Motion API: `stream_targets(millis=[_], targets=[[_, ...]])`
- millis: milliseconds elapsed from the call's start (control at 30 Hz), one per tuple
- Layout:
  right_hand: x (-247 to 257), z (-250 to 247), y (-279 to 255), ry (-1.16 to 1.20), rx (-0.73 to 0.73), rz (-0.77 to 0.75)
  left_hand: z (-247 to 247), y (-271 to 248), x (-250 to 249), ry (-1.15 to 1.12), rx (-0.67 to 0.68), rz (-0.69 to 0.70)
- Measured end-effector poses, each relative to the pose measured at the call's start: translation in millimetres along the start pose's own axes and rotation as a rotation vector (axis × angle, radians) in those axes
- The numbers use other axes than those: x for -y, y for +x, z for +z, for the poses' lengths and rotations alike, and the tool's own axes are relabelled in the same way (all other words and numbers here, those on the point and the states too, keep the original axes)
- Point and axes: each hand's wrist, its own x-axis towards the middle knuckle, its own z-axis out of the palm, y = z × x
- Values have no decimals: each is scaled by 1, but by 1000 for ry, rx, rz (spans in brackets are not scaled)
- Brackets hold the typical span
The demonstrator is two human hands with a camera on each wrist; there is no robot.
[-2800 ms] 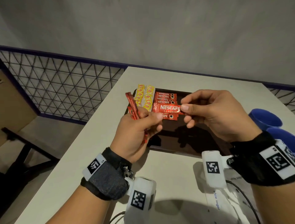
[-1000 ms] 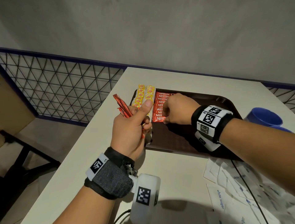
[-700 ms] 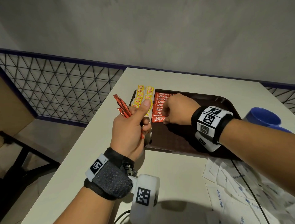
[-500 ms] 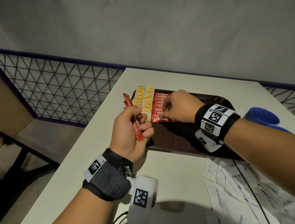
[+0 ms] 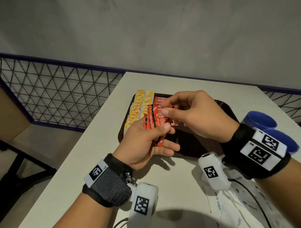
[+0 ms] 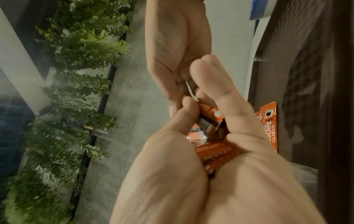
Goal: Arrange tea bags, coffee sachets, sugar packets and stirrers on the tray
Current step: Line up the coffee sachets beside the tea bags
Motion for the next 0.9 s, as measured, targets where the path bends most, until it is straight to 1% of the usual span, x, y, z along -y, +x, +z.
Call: stream_targets(millis=[100, 200, 267, 367, 467, 600, 700, 767, 833, 900], targets=[[-2, -6, -5, 120, 9, 10, 1, 1, 1, 5, -18, 3], [-3, -19, -8, 234, -50, -28, -1, 4, -1, -33, -112, 19], [-5, -29, -11, 219, -61, -62, -3, 6, -3, -88, -171, 32], [-7, -32, -18, 206, -24, -61, -3, 7, -3, -158, -193, 88], [-10, -26, -23, 153, -1, -63, -5, 7, 0, -131, -207, 136], [-13, -21, -24, 121, -18, -91, -5, 9, 2, -104, -246, 185], [-14, -23, -23, 150, -23, -85, -6, 10, 1, -153, -276, 196], [-13, -26, -22, 164, 3, -57, -9, 11, 1, -186, -298, 194], [-12, -27, -22, 177, 26, -31, -10, 12, 1, -192, -273, 176], [-11, -27, -22, 170, 26, -18, -8, 10, 1, -169, -193, 141]])
